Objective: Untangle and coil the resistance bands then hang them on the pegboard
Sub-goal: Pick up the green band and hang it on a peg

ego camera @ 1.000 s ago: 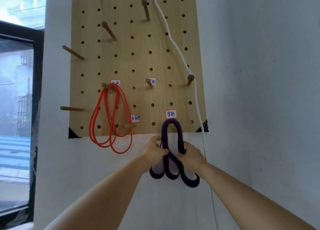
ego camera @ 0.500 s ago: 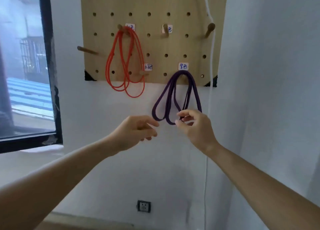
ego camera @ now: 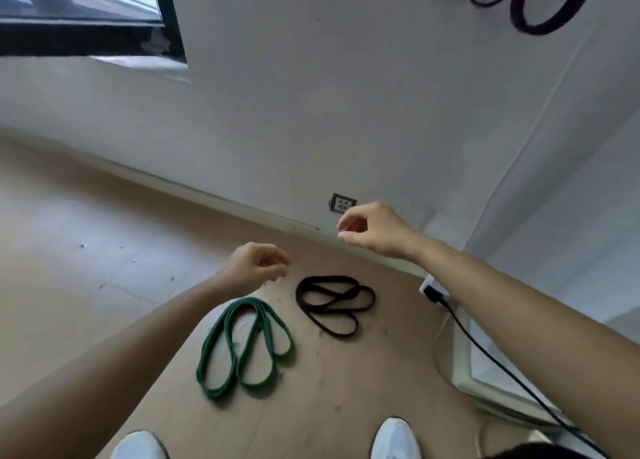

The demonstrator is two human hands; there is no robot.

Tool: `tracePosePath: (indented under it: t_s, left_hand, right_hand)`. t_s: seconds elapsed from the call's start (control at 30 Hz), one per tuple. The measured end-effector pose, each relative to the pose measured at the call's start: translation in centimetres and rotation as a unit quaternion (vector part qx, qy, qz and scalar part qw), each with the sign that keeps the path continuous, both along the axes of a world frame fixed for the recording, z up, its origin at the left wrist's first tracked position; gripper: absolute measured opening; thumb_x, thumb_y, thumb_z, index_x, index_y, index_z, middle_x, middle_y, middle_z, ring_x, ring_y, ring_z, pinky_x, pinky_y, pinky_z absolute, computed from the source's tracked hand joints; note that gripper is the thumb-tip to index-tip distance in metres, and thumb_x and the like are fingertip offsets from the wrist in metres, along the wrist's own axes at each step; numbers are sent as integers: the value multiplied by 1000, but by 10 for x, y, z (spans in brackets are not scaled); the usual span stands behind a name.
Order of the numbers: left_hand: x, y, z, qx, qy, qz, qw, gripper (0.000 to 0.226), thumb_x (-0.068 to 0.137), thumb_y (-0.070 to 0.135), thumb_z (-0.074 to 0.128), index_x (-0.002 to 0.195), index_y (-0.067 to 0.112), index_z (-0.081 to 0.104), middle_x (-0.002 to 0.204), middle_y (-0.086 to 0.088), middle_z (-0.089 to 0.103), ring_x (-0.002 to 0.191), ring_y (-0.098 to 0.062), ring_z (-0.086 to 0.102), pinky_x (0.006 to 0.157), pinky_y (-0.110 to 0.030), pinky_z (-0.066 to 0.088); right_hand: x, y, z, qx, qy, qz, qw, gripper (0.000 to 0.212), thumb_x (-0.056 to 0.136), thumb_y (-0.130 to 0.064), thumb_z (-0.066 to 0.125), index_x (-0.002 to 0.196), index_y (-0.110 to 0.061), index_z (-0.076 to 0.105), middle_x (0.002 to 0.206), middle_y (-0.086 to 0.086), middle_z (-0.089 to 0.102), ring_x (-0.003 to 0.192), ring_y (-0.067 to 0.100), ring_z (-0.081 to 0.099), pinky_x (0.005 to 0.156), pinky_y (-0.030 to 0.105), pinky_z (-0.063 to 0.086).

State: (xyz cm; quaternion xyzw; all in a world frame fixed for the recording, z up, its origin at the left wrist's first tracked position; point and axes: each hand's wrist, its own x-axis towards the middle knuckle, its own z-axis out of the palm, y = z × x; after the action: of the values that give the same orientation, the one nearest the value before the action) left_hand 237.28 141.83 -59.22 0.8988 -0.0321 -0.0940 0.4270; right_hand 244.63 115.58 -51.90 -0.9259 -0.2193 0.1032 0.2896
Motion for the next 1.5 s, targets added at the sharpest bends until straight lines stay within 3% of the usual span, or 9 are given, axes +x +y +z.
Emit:
tracePosePath:
  t_s: [0.2,0.37,0.5,0.67,0.93,1.07,1.23,1.37,1.5]
  left_hand:
    - [-12,30,-121,-29,139,107,984,11,91,14,71,100,15,77,87,-1,77,80,-17,74,82,-37,61]
    - [-24,59,-202,15,181,239,954,20,92,26,67,111,22,74,108,1,76,102,-18,69,90,-34,54]
    - [-35,74,-253,114,226,325,911,42,91,39,59,131,27,59,131,-4,64,121,-29,59,97,-42,50]
    - [-41,79,-290,155,266,344,887,64,89,51,62,144,22,48,143,-10,54,134,-35,45,107,-46,39]
    - [-40,76,-321,165,267,380,870,92,73,73,69,143,19,43,142,-10,49,134,-34,45,105,-48,40]
    - [-42,74,-330,191,278,363,869,86,70,72,72,134,20,48,133,-8,50,127,-33,49,99,-46,47]
    - [-38,80,-326,122,294,339,885,30,87,32,69,114,22,61,105,0,62,94,-22,58,75,-33,48]
    - [-43,81,-313,91,282,324,899,14,88,26,68,100,22,62,99,-2,66,89,-21,60,72,-32,47]
    - [-47,76,-291,17,273,328,904,16,85,28,70,95,21,59,93,-4,67,86,-23,65,74,-39,54]
  right_hand:
    - [6,34,-125,-160,123,77,976,19,86,-37,74,97,-22,77,92,-4,75,90,14,68,83,30,53]
    - [16,72,-215,-151,198,48,967,23,90,-42,69,94,-20,76,95,-4,75,95,14,67,87,36,55]
    - [17,112,-282,-92,245,-39,964,37,90,-46,68,110,-15,73,108,3,73,105,21,66,87,33,52]
    - [2,159,-347,-109,252,-109,955,76,85,-62,65,143,-15,48,144,9,50,134,32,45,106,45,43]
    - [-32,208,-395,-196,201,-174,944,102,65,-79,68,140,-16,38,141,13,39,133,35,35,106,47,33]
    - [-38,207,-399,-231,160,-149,948,91,70,-61,76,140,-19,36,139,13,40,129,36,39,101,48,39]
    - [-29,180,-403,-142,206,-139,958,59,79,-22,75,134,-19,51,133,7,55,121,29,55,95,41,52]
    - [-27,151,-390,-80,252,-162,951,41,71,-16,77,111,-16,70,105,5,72,101,27,65,82,29,48]
    - [-31,119,-364,-7,296,-188,937,29,69,-19,78,96,-19,66,96,0,69,97,24,65,88,37,54]
